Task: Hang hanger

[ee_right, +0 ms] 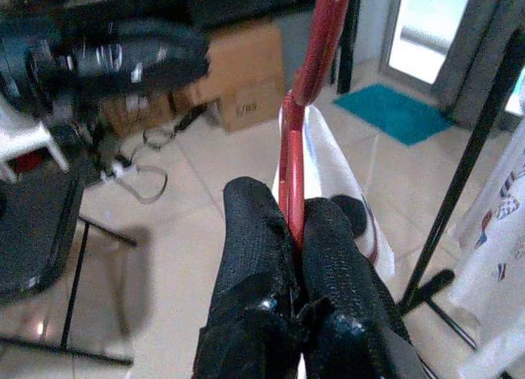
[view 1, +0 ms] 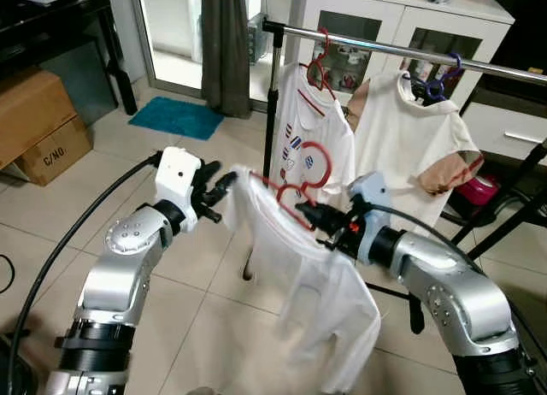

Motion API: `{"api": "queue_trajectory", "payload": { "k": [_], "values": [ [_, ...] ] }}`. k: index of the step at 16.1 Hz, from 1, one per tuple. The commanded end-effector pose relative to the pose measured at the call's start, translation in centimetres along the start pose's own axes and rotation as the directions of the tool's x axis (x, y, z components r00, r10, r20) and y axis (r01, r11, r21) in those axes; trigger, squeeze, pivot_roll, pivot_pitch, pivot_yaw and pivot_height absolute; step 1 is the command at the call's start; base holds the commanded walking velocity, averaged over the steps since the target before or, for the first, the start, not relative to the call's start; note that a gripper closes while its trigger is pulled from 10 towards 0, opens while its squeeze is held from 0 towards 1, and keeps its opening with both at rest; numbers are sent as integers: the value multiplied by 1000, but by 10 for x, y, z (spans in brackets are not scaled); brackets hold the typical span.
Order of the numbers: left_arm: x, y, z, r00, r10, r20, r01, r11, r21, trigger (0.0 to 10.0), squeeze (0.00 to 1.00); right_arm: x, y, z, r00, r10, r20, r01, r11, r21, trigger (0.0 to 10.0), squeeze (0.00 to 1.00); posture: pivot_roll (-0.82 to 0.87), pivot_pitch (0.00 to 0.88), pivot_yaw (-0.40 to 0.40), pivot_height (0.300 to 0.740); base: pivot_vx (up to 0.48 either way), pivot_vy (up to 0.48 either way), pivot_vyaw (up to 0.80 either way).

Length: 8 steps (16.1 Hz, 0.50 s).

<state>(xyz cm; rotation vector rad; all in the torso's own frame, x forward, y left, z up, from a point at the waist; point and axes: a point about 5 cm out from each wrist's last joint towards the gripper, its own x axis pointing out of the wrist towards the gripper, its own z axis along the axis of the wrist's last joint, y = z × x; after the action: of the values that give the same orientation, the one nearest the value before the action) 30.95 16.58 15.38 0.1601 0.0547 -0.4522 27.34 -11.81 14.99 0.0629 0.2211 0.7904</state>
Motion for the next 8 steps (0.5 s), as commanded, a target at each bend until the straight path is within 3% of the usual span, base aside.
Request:
{"api": "queue_trajectory", "payload": {
  "k": [1,2,3,6,8],
  "values": [
    [1,-1,-6,999,46,-24,-45,999,17,10000,0,-4,-1,13,997,-5,80,5,1000,-6,0,0,-72,0,-52,740,0,0,0],
    [5,-1,-5,996,84,-20,-84,996,-13,10000,0,-6,0,15,994,11,109,-12,1000,13,0,0,-78,0,-55,740,0,0,0],
    [9,-3,-1,995,98,-9,-98,995,-23,10000,1000,-7,1,17,992,30,123,-33,999,25,0,0,-78,0,-55,740,0,0,0],
    [17,-19,3,998,59,-1,-59,998,-32,10000,1000,-8,5,18,988,72,136,-76,997,24,0,0,-81,0,-53,740,0,0,0],
    [21,-22,0,999,36,-14,-37,999,-26,10000,208,-8,9,21,982,112,152,-117,993,22,0,0,-82,0,-54,740,0,0,0]
  ]
}}
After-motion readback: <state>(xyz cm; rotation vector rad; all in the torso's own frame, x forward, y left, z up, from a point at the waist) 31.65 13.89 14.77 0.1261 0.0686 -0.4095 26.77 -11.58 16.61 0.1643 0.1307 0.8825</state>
